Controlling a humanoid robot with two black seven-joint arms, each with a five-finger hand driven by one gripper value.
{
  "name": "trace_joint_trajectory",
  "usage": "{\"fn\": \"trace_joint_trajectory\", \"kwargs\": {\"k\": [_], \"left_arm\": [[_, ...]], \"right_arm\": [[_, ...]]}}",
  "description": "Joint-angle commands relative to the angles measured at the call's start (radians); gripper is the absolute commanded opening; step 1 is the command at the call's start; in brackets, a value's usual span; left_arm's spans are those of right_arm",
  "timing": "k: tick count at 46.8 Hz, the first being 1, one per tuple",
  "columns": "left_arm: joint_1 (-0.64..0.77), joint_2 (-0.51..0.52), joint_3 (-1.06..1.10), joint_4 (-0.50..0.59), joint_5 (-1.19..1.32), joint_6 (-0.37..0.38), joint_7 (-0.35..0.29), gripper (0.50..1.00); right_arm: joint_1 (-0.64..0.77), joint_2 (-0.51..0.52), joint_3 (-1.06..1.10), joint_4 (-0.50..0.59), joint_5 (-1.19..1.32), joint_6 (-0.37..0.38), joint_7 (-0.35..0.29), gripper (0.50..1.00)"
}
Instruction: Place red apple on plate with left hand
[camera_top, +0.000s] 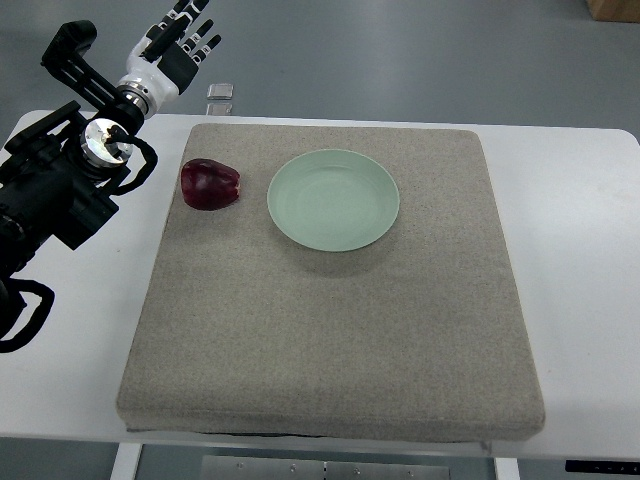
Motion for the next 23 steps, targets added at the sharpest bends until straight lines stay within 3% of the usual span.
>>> {"fn": "trace_joint_trajectory", "kwargs": {"k": [1, 23], "left_arm": [[-0.002, 0.003, 0.001, -0.021, 0.032, 0.028, 0.002, 0.988], [-0.058, 0.063, 0.078, -0.121, 0.432, 0.065, 0.014, 0.986]], "right_arm": [[0.0, 0.0, 0.0, 0.0, 0.0, 0.0, 0.0, 0.93], [0.0, 0.0, 0.0, 0.0, 0.0, 0.0, 0.0, 0.932]]}}
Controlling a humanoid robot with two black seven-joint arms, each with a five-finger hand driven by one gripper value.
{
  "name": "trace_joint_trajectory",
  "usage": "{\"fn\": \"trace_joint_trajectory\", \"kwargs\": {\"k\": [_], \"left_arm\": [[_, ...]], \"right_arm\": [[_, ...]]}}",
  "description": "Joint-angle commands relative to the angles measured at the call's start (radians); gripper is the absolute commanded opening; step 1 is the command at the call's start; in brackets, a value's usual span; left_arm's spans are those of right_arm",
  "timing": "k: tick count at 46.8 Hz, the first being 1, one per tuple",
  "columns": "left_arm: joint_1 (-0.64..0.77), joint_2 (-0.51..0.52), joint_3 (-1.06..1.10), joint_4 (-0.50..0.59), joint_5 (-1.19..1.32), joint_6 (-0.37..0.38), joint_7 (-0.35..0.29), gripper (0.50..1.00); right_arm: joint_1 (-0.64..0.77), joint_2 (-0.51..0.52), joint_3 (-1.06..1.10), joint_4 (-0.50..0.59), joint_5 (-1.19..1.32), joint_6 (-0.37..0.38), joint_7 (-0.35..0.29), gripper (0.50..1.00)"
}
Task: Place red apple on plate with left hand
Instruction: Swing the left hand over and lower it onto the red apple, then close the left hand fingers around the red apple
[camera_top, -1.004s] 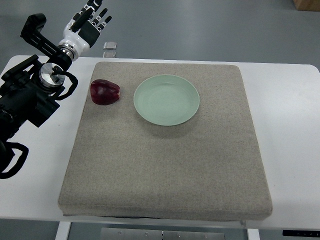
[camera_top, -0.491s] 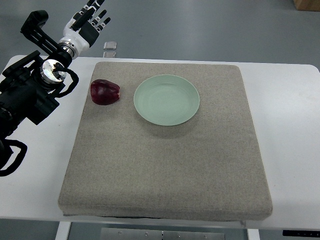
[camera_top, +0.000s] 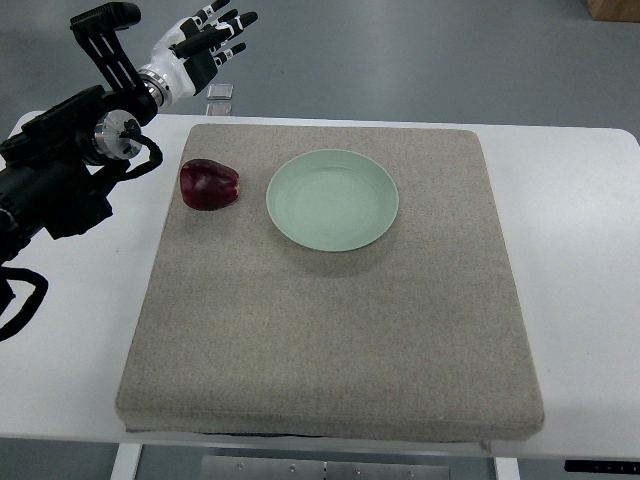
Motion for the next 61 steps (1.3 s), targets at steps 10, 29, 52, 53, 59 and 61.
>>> {"fn": "trace_joint_trajectory", "kwargs": {"k": [10, 29, 52, 53, 59, 61], "left_arm": [[-0.055, 0.118, 0.178, -0.14, 0.102, 0.009, 0.005, 0.988], [-0.127, 0.365, 0.359, -0.494, 0.52, 0.005, 0.007, 0.988], [-0.138, 0.386, 0.359, -0.531, 1.054, -0.072, 0.001, 0.981], [-0.138, 0.386, 0.359, -0.534, 1.073, -0.072, 0.001, 0.979], [-0.138, 0.379, 0.359, -0.544, 1.156, -0.072, 0.001, 0.975], [-0.135, 0.376, 0.359, -0.544, 1.176, -0.069, 0.001, 0.975]], "right_arm": [[0.0, 0.0, 0.0, 0.0, 0.0, 0.0, 0.0, 0.932], [0.0, 0.0, 0.0, 0.0, 0.0, 0.0, 0.0, 0.932], [0.0, 0.0, 0.0, 0.0, 0.0, 0.0, 0.0, 0.93], [0.0, 0.0, 0.0, 0.0, -0.002, 0.0, 0.0, 0.93], [0.0, 0.0, 0.0, 0.0, 0.0, 0.0, 0.0, 0.932], [0.0, 0.0, 0.0, 0.0, 0.0, 0.0, 0.002, 0.932]]}}
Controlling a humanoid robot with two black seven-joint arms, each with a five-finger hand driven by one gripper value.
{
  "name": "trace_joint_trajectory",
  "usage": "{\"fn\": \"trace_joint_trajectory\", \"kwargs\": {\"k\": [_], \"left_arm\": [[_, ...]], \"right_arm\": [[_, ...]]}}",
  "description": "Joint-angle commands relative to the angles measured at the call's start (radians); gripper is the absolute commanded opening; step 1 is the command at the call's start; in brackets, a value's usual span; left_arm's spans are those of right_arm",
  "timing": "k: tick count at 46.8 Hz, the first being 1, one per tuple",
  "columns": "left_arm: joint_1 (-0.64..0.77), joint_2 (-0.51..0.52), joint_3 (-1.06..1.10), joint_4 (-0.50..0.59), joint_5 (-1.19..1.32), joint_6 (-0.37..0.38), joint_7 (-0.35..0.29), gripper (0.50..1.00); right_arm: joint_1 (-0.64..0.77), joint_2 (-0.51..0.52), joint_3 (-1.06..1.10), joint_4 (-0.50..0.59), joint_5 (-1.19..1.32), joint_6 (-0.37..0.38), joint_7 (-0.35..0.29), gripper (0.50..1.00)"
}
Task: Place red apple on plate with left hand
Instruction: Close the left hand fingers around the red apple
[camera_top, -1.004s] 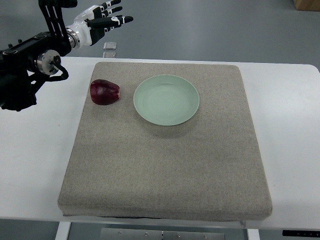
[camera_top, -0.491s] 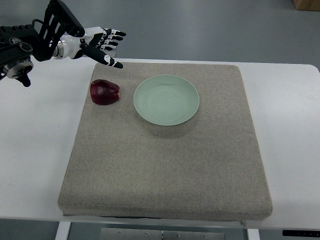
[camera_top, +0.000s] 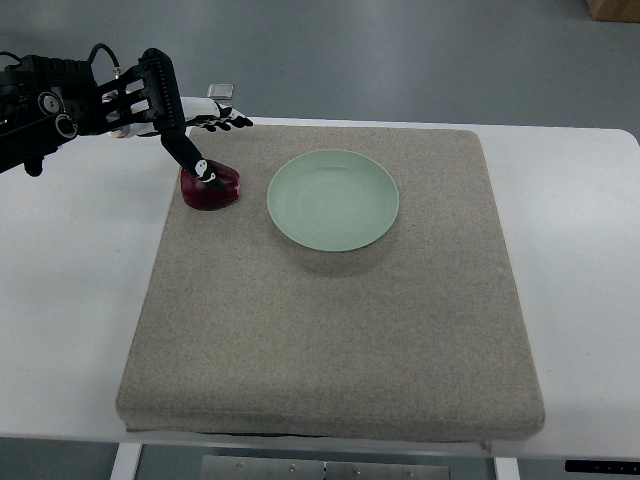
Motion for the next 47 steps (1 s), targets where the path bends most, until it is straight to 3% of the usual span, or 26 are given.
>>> {"fn": "trace_joint_trajectory", "kwargs": {"k": [1, 16, 38, 41, 47], "left_arm": [[0.006, -0.006, 0.0, 0.0, 0.038, 0.008, 0.001, 0.971], [0.014, -0.013, 0.037, 0.007, 0.126, 0.034, 0.004, 0.934], [0.06, -0.065, 0.057, 0.017, 0.143, 0.126, 0.004, 0.934], [0.06, -0.066, 0.057, 0.02, 0.144, 0.131, 0.004, 0.891], [0.062, -0.068, 0.057, 0.023, 0.166, 0.135, 0.004, 0.891]], "right_arm": [[0.0, 0.0, 0.0, 0.0, 0.0, 0.0, 0.0, 0.93], [0.0, 0.0, 0.0, 0.0, 0.0, 0.0, 0.0, 0.932], [0.0, 0.0, 0.0, 0.0, 0.0, 0.0, 0.0, 0.932], [0.0, 0.0, 0.0, 0.0, 0.0, 0.0, 0.0, 0.93], [0.0, 0.0, 0.0, 0.0, 0.0, 0.0, 0.0, 0.93]]}}
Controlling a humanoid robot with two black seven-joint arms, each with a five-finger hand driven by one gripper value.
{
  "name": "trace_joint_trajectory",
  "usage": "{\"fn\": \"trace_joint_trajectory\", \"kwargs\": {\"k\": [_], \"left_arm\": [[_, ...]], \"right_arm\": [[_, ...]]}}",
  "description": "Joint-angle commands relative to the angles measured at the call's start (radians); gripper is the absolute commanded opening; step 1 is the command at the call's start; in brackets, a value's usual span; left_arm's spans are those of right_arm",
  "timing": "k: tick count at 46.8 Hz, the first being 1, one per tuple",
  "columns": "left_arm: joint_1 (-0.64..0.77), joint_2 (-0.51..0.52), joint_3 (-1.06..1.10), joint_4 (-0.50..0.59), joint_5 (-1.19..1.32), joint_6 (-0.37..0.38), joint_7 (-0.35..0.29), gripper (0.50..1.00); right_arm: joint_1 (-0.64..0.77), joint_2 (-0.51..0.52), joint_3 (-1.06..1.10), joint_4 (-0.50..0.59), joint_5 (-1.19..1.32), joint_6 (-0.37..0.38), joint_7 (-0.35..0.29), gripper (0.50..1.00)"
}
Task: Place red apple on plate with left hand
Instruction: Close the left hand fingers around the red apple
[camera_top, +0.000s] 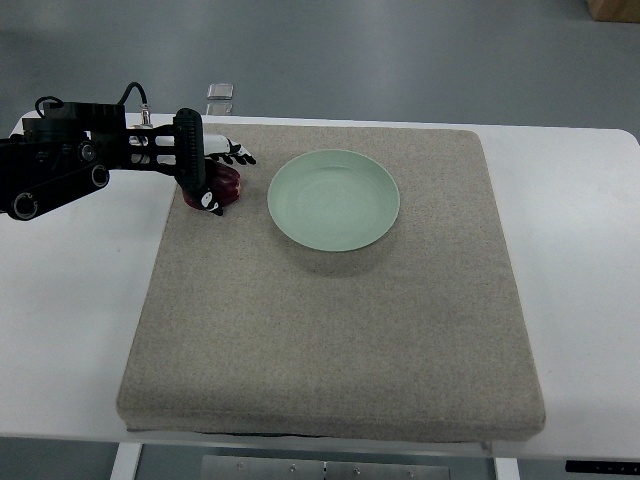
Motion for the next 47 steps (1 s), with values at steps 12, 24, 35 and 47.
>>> {"fn": "trace_joint_trajectory", "kwargs": {"k": [12, 24, 35, 47], "left_arm": [[0.001, 0.001, 0.0, -0.001, 0.048, 0.0, -0.003, 0.894], [0.001, 0.004, 0.0, 0.002, 0.048, 0.002, -0.003, 0.846], [0.0, 0.004, 0.0, 0.016, 0.05, 0.005, -0.002, 0.733], [-0.008, 0.004, 0.0, 0.016, 0.05, 0.012, 0.0, 0.707]], "right_arm": [[0.0, 0.0, 0.0, 0.0, 0.0, 0.0, 0.0, 0.932], [0.0, 0.0, 0.0, 0.0, 0.0, 0.0, 0.0, 0.93], [0.0, 0.0, 0.0, 0.0, 0.0, 0.0, 0.0, 0.932], [0.0, 0.0, 0.0, 0.0, 0.0, 0.0, 0.0, 0.93]]}}
